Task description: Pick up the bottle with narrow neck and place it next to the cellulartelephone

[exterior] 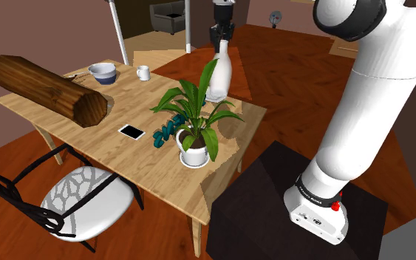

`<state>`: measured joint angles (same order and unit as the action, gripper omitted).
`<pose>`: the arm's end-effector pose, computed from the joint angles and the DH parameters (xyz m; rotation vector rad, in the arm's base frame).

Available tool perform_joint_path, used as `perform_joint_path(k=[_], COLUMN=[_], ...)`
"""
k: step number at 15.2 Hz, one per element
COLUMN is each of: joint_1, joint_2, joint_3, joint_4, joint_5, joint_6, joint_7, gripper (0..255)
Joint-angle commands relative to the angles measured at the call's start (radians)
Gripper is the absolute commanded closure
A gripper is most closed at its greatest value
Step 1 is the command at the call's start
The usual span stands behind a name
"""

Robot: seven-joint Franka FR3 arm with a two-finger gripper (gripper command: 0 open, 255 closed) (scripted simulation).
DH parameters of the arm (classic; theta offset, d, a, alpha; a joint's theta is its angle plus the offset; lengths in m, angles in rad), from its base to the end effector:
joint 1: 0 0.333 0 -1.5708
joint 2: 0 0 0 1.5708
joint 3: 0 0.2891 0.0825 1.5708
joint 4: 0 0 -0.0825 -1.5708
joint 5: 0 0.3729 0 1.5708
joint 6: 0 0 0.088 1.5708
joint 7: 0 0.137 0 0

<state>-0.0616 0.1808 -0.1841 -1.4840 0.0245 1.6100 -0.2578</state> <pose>0.5768 -0.1335 0.5097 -3.1358 -0.0197 0.0820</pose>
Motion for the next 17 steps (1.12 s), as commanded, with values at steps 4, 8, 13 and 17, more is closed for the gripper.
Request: perform_joint_path(k=[4,8,13,17], joint_1=[-0.003,0.033,0.09,0.133], joint_2=[0.021,0.025,0.051,0.09], joint_3=[-0.001,0.022,0.059,0.087], joint_4=[0.096,0.056,0.008,-0.003], joint_5=[0.004,0.003,0.004,0.005], joint_6=[-0.075,-0.031,0.043,0.095], joint_7=[-0.002,0.056,0.148,0.218], gripper=[255,255,255,255])
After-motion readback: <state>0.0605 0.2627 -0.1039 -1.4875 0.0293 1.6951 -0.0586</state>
